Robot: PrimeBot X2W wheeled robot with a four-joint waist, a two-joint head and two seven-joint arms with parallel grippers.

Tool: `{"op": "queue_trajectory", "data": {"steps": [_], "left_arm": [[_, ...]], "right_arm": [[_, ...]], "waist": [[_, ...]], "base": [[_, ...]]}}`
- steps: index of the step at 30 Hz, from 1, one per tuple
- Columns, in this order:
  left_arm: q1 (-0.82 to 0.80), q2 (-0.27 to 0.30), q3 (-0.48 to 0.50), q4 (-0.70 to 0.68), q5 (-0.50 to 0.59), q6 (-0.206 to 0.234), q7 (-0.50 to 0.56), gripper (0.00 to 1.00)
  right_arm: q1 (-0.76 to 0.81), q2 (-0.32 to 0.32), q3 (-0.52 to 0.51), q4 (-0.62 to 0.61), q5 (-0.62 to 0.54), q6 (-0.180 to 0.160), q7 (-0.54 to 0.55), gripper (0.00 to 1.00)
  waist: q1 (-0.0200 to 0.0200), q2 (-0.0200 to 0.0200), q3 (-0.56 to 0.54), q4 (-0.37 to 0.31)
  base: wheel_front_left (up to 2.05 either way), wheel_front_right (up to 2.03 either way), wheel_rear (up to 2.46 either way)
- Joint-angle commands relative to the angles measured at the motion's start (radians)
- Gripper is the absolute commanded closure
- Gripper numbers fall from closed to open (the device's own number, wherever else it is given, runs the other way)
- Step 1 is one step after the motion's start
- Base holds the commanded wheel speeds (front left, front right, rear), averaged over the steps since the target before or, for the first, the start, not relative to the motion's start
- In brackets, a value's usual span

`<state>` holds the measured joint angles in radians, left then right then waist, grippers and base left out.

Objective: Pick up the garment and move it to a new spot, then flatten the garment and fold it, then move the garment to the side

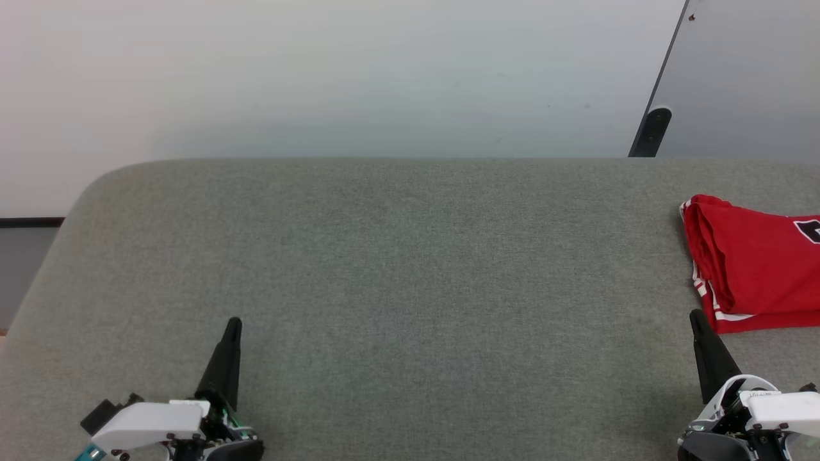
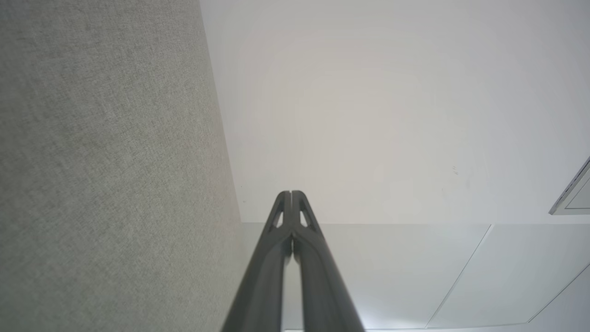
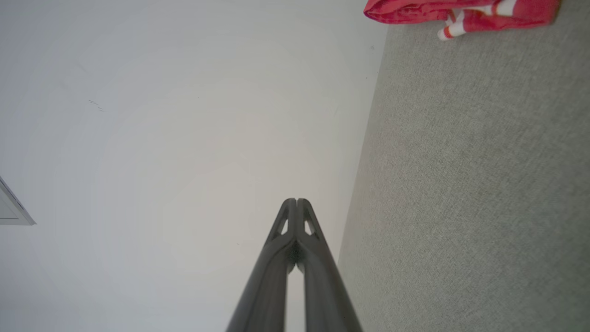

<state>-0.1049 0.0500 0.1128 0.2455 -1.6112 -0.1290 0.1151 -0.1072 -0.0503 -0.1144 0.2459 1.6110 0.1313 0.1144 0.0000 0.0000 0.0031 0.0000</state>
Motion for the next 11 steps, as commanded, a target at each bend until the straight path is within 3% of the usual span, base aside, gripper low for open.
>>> {"op": "queue_trajectory", "data": {"steps": [1,11], "left_arm": [[-0.009,-0.001,0.002,0.0,-0.003,-0.003,0.001,1.0],[-0.009,-0.001,0.002,0.0,-0.003,-0.003,0.001,1.0]], "right_arm": [[-0.003,0.002,-0.001,-0.002,0.004,-0.001,0.0,1.0],[-0.003,0.002,-0.001,-0.002,0.004,-0.001,0.0,1.0]], "waist": [[0.0,0.0,0.0,0.0],[0.0,0.0,0.0,0.0]], "base": [[0.0,0.0,0.0],[0.0,0.0,0.0]]}}
